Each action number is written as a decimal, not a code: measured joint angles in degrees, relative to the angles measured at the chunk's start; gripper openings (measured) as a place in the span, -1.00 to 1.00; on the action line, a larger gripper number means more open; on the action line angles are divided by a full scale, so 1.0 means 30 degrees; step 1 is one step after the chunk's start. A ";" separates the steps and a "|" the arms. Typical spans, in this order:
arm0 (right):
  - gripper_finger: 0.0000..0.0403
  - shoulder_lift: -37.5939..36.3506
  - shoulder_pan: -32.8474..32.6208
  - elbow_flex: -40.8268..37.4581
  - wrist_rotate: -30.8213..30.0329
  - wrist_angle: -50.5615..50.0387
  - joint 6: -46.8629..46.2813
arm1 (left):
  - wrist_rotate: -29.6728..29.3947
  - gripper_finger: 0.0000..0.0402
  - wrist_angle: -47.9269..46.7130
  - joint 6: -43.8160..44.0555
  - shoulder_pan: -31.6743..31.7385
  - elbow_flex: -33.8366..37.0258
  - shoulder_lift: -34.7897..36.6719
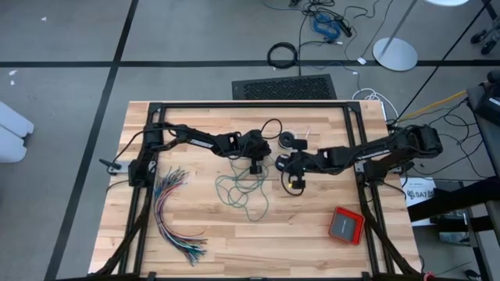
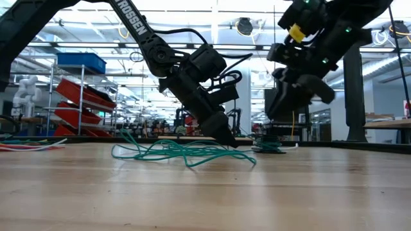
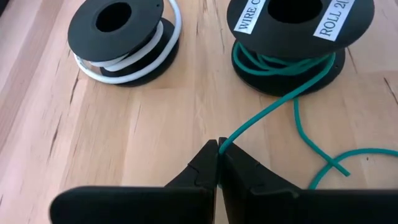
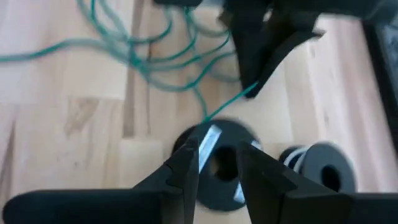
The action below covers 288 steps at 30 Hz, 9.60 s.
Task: Coil cords
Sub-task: Coil the green wire onto the spool
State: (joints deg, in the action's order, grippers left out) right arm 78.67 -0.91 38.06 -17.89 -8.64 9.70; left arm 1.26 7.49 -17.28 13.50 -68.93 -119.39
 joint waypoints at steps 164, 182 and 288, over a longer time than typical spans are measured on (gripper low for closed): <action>-1.00 -0.7894 -0.0379 -0.0044 -0.3929 0.9449 0.1567 | 0.0911 -0.92 0.2490 -0.0714 0.1583 -0.0015 0.6547; -1.00 -0.4473 0.1529 -0.0044 -0.4411 1.5728 0.2380 | -0.2024 -0.92 0.5834 0.0646 0.0501 0.0000 0.6025; -1.00 -0.0437 0.3397 -0.0124 -0.4145 1.2094 0.1848 | -0.6987 -0.70 -0.6342 -0.2962 -0.0721 -0.3497 0.7464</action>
State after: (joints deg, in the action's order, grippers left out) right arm 77.36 9.28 37.69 -30.33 27.64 15.25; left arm -19.70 -11.54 -26.16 11.33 -79.42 -97.00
